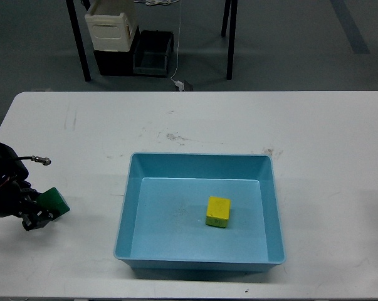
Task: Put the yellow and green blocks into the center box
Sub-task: 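Move the left gripper down onto the green cube and grasp it, then lift the green cube with the left gripper and carry it into the bin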
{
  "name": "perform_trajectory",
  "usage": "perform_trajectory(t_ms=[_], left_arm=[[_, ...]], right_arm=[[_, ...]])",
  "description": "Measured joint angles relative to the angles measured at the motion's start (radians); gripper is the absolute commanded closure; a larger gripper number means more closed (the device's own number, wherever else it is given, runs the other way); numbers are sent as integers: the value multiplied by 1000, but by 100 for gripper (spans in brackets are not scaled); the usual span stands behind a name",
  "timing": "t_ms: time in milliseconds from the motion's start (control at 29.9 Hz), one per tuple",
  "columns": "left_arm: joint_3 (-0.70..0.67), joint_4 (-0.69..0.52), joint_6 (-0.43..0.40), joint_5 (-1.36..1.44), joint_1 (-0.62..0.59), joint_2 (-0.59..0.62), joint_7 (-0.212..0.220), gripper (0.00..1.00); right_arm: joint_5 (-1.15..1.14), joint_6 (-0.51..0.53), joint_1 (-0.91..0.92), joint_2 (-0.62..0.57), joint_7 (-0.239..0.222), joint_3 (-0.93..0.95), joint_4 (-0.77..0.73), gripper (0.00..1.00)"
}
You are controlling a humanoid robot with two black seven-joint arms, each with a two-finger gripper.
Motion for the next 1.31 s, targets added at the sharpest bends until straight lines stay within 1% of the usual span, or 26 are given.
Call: perform_trajectory(t_ms=[201,402,502,603,803,870,937,1038,1105,1172,1305], left_arm=[[0,1,80,0,-39,11,0,65],[-1,1,91,0,-168,57,0,65],[-2,-22,91,-4,-225,79,0,65],[-2,-73,86,-6,-279,86,0,65],[-2,-230,67,-5,-374,71,0,65],[-2,-278,53,-4,-399,41,0,65],[-2,-308,20,-3,-422,-3,0,65],[0,-327,-51,-3,-457,-94,0,65],[18,-330,-82,-3,-484,-154,0,65],[61,-331,-94,-3,-523,-210,0,65],[199,-319,-99,-2,-618,-316,0,65]], right_arm=[[0,0,-1,0,0,0,-5,0],[0,0,-2,0,1,0,-8,0],[0,0,-2,0,1,0,-12,0],[0,0,-2,0,1,-1,-14,0],[0,0,-5,0,1,-1,-15,0],[0,0,-10,0,1,-2,-15,0],[0,0,-14,0,1,-2,-15,0],[0,1,-20,0,1,-2,-15,0],[0,1,-22,0,0,-2,-14,0],[0,1,-24,0,1,-2,-13,0],[0,1,-26,0,1,-2,-13,0]])
